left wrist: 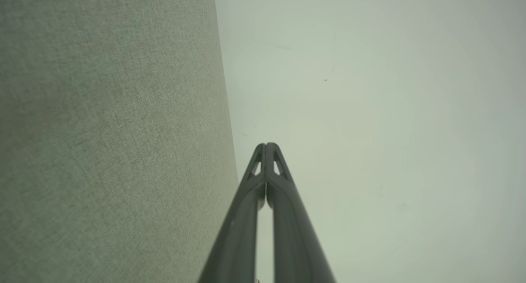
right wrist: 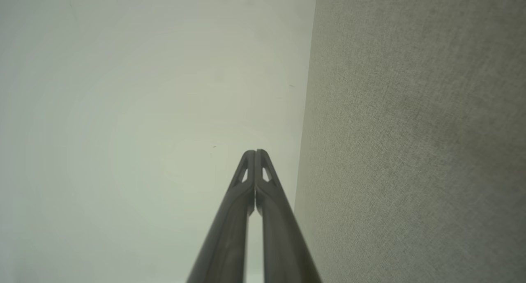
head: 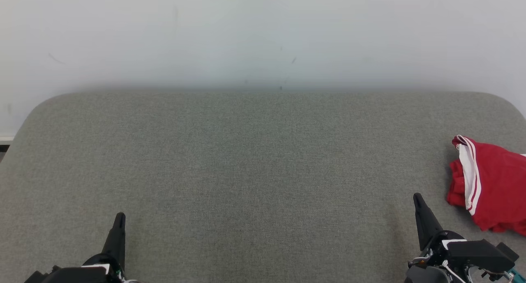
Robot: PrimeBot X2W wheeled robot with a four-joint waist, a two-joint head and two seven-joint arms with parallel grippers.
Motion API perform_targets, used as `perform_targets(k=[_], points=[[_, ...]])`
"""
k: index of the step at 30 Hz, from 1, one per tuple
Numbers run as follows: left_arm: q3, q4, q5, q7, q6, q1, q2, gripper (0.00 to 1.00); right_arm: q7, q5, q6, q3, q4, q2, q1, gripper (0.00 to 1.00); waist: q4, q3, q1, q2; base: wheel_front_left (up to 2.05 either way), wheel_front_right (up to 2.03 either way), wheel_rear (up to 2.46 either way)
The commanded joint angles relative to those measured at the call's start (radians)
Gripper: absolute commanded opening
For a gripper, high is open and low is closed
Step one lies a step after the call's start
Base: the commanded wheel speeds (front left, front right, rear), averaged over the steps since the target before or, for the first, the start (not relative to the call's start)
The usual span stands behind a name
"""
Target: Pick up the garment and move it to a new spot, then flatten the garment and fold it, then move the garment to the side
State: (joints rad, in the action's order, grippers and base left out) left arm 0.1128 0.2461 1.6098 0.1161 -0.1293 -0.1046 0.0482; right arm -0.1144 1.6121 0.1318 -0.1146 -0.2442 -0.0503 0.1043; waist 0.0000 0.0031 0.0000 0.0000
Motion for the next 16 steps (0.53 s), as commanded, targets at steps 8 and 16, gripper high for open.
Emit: perform_targets(k=[8, 16], points=[[0.003, -0.003, 0.006, 0.0, -0.004, -0.009, 0.004, 0.0, -0.003, 0.002, -0.002, 0.0, 0.002, 0.0, 0.008, 0.0, 0.0, 0.0, 0.0, 0.0, 0.0, 0.0, 0.0], [0.003, -0.003, 0.006, 0.0, -0.004, -0.009, 0.004, 0.0, -0.003, 0.002, -0.002, 0.0, 0.002, 0.0, 0.008, 0.0, 0.0, 0.0, 0.0, 0.0, 0.0, 0.0, 0.0]])
